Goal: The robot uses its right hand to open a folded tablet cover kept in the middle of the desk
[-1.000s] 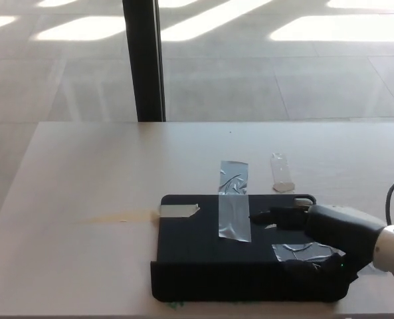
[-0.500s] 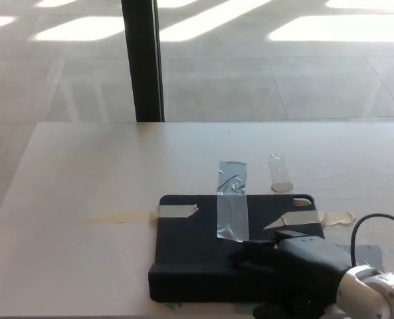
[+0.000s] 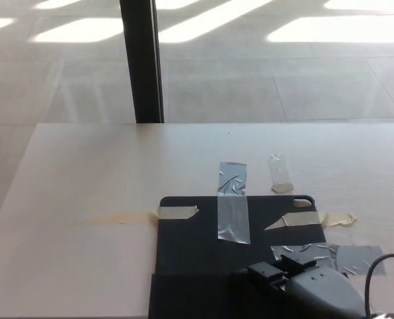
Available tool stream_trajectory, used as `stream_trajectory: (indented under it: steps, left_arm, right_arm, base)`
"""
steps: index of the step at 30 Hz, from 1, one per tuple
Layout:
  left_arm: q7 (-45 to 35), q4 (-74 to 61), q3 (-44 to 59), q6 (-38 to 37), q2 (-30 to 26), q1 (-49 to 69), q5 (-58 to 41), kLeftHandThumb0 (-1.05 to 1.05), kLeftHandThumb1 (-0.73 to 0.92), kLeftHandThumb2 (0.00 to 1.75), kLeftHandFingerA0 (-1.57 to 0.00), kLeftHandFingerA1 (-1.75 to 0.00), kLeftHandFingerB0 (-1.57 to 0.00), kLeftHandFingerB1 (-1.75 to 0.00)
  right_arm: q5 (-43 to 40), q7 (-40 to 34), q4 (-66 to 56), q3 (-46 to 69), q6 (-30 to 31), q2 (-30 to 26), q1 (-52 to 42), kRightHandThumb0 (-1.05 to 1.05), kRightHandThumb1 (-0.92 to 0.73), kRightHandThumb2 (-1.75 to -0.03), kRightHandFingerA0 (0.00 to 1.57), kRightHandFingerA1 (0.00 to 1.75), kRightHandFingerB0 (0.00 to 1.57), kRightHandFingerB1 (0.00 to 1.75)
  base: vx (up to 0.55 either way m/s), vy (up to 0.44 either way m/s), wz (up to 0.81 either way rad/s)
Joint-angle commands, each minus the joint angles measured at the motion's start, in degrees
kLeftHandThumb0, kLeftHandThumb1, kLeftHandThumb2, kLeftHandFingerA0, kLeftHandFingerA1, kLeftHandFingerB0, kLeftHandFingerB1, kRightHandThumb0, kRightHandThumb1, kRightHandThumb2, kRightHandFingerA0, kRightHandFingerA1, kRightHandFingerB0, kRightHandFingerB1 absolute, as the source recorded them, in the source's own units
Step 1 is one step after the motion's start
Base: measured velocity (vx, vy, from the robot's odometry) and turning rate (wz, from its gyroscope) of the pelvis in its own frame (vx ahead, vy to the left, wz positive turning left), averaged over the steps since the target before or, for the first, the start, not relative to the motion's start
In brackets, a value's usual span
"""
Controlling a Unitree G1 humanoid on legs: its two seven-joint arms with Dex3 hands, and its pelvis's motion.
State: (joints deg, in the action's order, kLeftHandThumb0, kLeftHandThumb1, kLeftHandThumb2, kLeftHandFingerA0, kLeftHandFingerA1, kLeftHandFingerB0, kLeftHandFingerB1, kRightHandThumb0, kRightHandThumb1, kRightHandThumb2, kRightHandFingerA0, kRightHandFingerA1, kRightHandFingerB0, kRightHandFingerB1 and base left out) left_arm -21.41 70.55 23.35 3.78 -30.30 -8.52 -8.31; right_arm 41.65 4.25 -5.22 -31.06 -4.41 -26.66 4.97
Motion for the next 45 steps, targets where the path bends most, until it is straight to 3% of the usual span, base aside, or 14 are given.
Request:
stream_trajectory:
  steps: [1,9,10,11,14,16,19,21,26,29,37,42,43,45]
  left_arm:
    - [-0.50,0.03,0.26,-0.30,-1.68,-0.17,-0.97,-0.96,0.60,0.69,-0.48,-1.17,-0.30,-1.02]
    - [-0.04,0.14,0.23,0.00,-2.04,-0.38,-0.84,-0.96,0.60,0.69,-0.49,-1.17,-0.31,-1.02]
    - [0.18,0.38,0.07,-0.09,-2.03,-0.62,-0.63,-0.97,0.60,0.69,-0.49,-1.17,-0.31,-1.02]
    - [0.01,0.37,0.09,-0.13,-2.08,-0.64,-0.68,-0.99,0.58,0.68,-0.48,-1.17,-0.30,-1.03]
    - [-0.32,0.02,-0.14,-0.81,-2.15,-0.13,-0.52,-1.03,0.44,0.95,-0.61,-1.06,-0.40,-0.92]
    - [-0.74,-0.14,-0.01,-0.33,-2.34,-0.13,-0.79,-0.99,0.59,0.69,-0.51,-1.20,-0.31,-1.06]
    - [-1.01,-0.51,0.10,0.35,-2.54,-0.23,-1.05,-0.99,0.59,0.69,-0.52,-1.21,-0.32,-1.07]
    - [-0.67,-0.32,-0.05,0.05,-2.58,-0.15,-0.82,-1.02,0.60,0.67,-0.49,-1.19,-0.31,-1.06]
    - [-0.98,0.04,-0.08,-0.36,-2.65,0.05,-0.77,-1.03,0.43,0.94,-0.58,-1.05,-0.38,-0.91]
    - [-0.82,0.13,0.36,0.08,-2.56,0.24,-1.24,-0.97,0.59,0.69,-0.48,-1.19,-0.29,-1.04]
    - [-0.87,0.02,-0.12,-0.76,-2.41,1.68,-0.97,-1.02,0.45,0.93,-0.59,-1.05,-0.39,-0.91]
    - [-1.28,0.01,-0.29,-0.69,-2.44,2.97,-0.80,-0.98,0.61,0.69,-0.48,-1.19,-0.29,-1.03]
    - [-1.13,0.09,-0.10,-0.80,-2.44,3.33,-0.93,-0.96,0.61,0.68,-0.51,-1.19,-0.31,-1.03]
    - [-0.90,0.08,-0.28,-0.77,-2.42,3.49,-0.72,-0.97,0.61,0.68,-0.51,-1.19,-0.32,-1.03]
  right_arm:
    - [0.83,-0.43,0.39,0.65,-1.26,-1.89,-6.99,-0.72,-0.54,-0.90,0.15,0.65,0.22,0.54]
    - [-1.82,1.58,-3.97,1.78,0.86,-0.20,-15.57,-0.72,-0.56,-0.91,0.13,0.60,0.20,0.49]
    - [-1.64,1.81,-4.88,1.80,1.28,-0.15,-16.65,-0.71,-0.73,-0.62,0.13,0.62,0.25,0.39]
    - [-1.92,1.84,-5.29,1.89,1.37,0.06,-17.37,-0.71,-0.57,-0.90,0.13,0.60,0.19,0.48]
    - [-3.73,1.57,-8.07,2.01,2.17,1.71,-22.42,-0.67,-0.57,-0.90,0.12,0.60,0.19,0.49]
    - [-4.61,1.49,-8.96,2.05,1.96,2.51,-24.61,-0.64,-0.73,-0.61,0.13,0.65,0.24,0.44]
    - [-6.55,0.72,-9.50,2.14,0.64,3.56,-28.02,-0.67,-0.58,-0.91,0.14,0.61,0.20,0.53]
    - [-7.34,0.79,-9.99,2.28,0.41,4.24,-29.82,-0.64,-0.73,-0.61,0.15,0.65,0.26,0.46]
    - [-9.75,2.86,-10.67,2.69,1.24,5.75,-32.49,-0.61,-0.73,-0.62,0.20,0.71,0.27,0.43]
    - [-12.08,3.99,-10.67,3.42,1.83,6.87,-33.25,-0.60,-0.73,-0.62,0.21,0.69,0.28,0.45]
    - [-18.58,12.45,-19.22,7.96,8.09,6.54,-30.23,-0.60,-0.73,-0.62,0.20,0.69,0.27,0.44]
    - [-23.94,16.36,-27.20,15.60,12.78,6.46,-22.75,-0.59,-0.69,-0.60,0.20,0.77,0.30,0.45]
    - [-25.11,18.07,-29.20,18.67,14.17,5.15,-18.00,-0.63,-0.55,-0.93,0.31,0.73,0.22,0.54]
    - [-27.17,19.38,-30.33,21.27,15.01,4.43,-14.76,-0.62,-0.54,-0.92,0.29,0.72,0.22,0.54]
  base:
    - [0.00,0.000,0.00]
    - [0.00,0.000,0.00]
    - [0.00,0.000,0.00]
    - [0.00,0.000,0.00]
    - [0.00,0.000,0.00]
    - [0.00,0.000,0.00]
    - [0.00,0.000,0.00]
    - [0.00,0.000,0.00]
    - [0.00,0.000,0.00]
    - [0.00,0.000,0.00]
    - [0.00,0.000,0.00]
    - [0.00,0.000,0.00]
    - [0.00,0.000,0.00]
    - [0.00,0.000,0.00]
